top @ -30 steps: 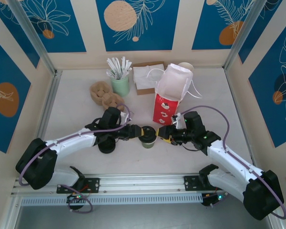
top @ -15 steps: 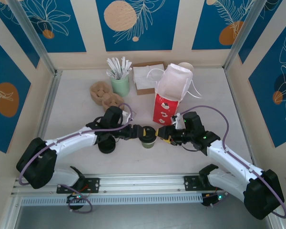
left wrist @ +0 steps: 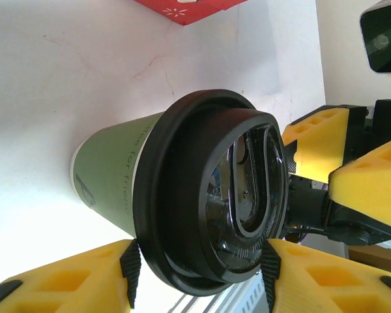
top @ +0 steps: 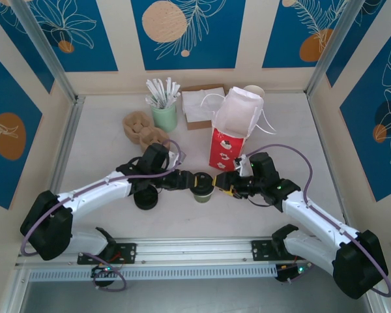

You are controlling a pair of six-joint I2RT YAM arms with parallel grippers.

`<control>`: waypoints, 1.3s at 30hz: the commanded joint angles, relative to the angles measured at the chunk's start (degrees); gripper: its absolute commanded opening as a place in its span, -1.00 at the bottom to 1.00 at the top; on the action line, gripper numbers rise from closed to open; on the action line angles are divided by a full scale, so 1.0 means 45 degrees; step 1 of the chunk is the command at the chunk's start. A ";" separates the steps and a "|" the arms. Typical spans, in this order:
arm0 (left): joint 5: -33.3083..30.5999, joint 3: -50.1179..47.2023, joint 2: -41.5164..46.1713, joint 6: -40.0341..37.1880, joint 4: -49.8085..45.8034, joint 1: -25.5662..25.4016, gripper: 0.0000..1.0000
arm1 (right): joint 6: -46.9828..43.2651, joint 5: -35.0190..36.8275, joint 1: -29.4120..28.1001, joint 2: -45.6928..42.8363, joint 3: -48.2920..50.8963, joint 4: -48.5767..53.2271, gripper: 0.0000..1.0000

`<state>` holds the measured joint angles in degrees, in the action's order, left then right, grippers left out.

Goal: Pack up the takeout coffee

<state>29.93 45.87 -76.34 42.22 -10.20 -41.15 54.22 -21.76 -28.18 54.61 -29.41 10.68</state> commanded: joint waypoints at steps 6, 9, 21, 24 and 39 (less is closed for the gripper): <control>-0.0143 0.0564 0.0114 -0.0124 -0.0276 -0.0375 -0.03 | -0.0086 0.0031 -0.0065 0.0027 -0.0045 -0.0184 0.09; -0.0135 0.0608 0.0005 -0.0124 -0.0243 -0.0425 -0.03 | -0.0084 0.0031 -0.0068 0.0032 -0.0046 -0.0183 0.09; -0.1256 0.0971 0.0456 -0.0779 -0.1409 -0.0437 0.25 | -0.0416 0.0566 -0.0373 0.0129 -0.0305 0.0326 0.09; -0.1432 0.1123 0.0507 -0.0994 -0.1599 -0.0430 0.29 | -0.0531 0.0709 -0.0566 0.0302 -0.0534 0.0493 0.09; -0.1238 0.1560 -0.0740 -0.1266 -0.1143 -0.0433 0.30 | -0.0583 0.0919 -0.0866 0.0824 -0.0975 0.0511 0.10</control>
<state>23.90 51.40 -78.43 38.33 -15.75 -42.52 52.86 -18.11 -31.73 58.04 -31.92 12.01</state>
